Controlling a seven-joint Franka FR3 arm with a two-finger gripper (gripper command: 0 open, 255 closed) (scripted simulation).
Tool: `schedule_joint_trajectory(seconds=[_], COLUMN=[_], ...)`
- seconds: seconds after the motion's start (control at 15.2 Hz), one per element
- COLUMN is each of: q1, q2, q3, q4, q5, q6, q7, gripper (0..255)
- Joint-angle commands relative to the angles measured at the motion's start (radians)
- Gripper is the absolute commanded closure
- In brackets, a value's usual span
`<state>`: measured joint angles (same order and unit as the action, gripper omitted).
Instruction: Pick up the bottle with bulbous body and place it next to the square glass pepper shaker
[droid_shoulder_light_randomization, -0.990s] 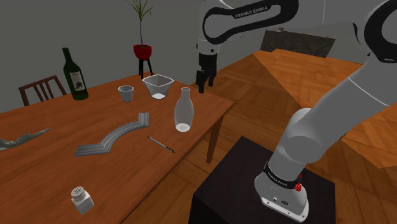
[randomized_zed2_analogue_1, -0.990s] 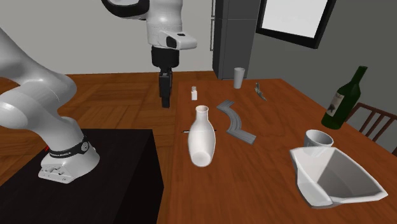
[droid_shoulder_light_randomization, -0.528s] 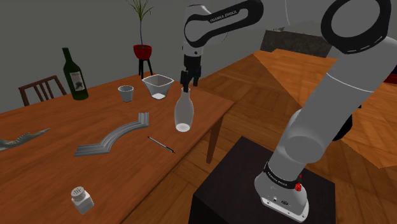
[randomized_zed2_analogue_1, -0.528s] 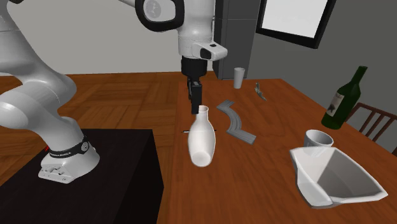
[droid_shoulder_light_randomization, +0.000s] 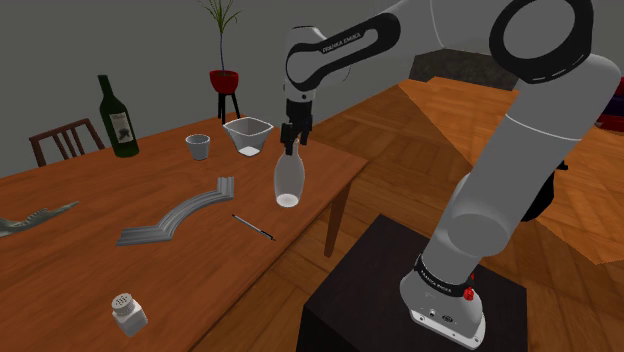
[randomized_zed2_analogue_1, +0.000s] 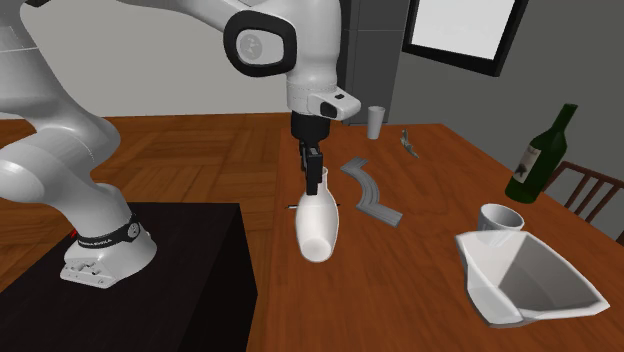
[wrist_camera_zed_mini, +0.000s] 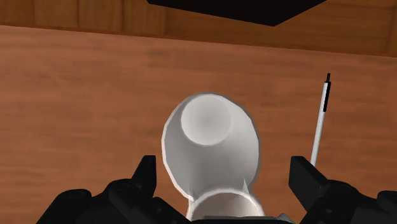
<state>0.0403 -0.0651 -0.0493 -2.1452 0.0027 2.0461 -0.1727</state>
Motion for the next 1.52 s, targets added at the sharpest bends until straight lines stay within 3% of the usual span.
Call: schedule_joint_trajectory(seconds=[0.0,0.4,0.46,1.06,1.45], q1=[0.0,0.0,0.0,0.0,0.0], q2=[0.004,0.004,0.004,0.004,-0.021], q3=[0.0,0.0,0.0,0.0,0.0], q4=[-0.006,-0.006,-0.006,-0.006,0.048], q5=[0.0,0.0,0.0,0.0,-0.001], q6=[0.011,0.011,0.011,0.011,-0.069], q7=[0.0,0.0,0.0,0.0,0.001], gripper=[0,0,255,255,255])
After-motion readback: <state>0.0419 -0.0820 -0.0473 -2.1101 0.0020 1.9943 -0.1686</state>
